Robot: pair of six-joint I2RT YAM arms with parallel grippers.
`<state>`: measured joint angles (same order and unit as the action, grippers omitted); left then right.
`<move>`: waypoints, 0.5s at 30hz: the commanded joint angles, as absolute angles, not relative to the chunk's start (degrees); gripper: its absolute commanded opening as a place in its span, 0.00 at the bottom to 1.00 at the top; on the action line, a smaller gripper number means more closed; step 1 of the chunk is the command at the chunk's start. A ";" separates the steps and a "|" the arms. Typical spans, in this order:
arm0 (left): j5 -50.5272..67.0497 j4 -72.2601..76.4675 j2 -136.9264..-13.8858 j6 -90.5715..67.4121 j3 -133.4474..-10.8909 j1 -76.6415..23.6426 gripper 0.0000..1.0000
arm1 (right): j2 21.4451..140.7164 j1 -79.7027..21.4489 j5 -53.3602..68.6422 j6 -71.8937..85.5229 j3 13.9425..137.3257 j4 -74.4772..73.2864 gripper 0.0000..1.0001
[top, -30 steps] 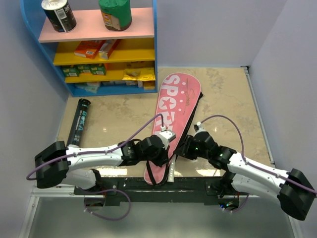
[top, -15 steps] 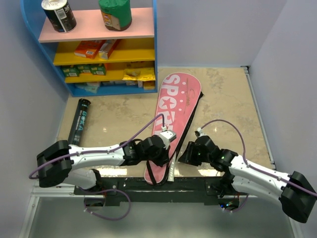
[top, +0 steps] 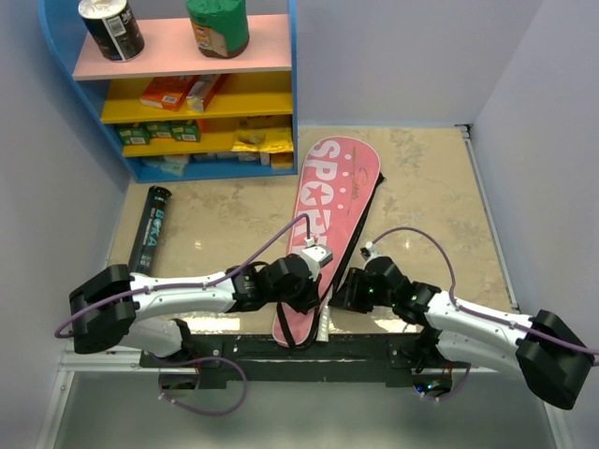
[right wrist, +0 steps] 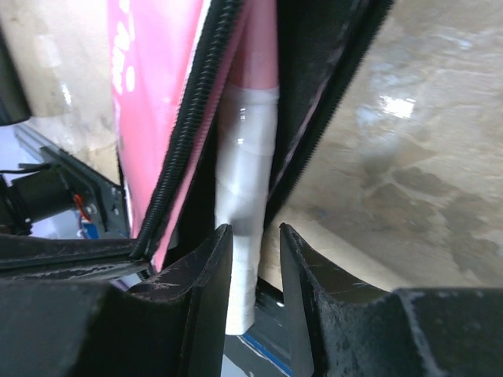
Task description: Pack up the badminton gear
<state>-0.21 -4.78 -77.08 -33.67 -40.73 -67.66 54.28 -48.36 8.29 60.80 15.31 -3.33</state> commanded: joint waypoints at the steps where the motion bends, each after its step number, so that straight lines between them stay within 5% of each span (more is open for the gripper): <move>1: -0.26 -1.23 -76.64 -33.49 -42.98 -67.15 0.00 | 55.28 -48.78 10.28 62.31 14.24 3.69 0.35; 15: 2.02 -0.88 -76.38 -33.84 -42.72 -67.15 0.00 | 66.44 -51.06 9.32 67.58 15.91 17.57 0.29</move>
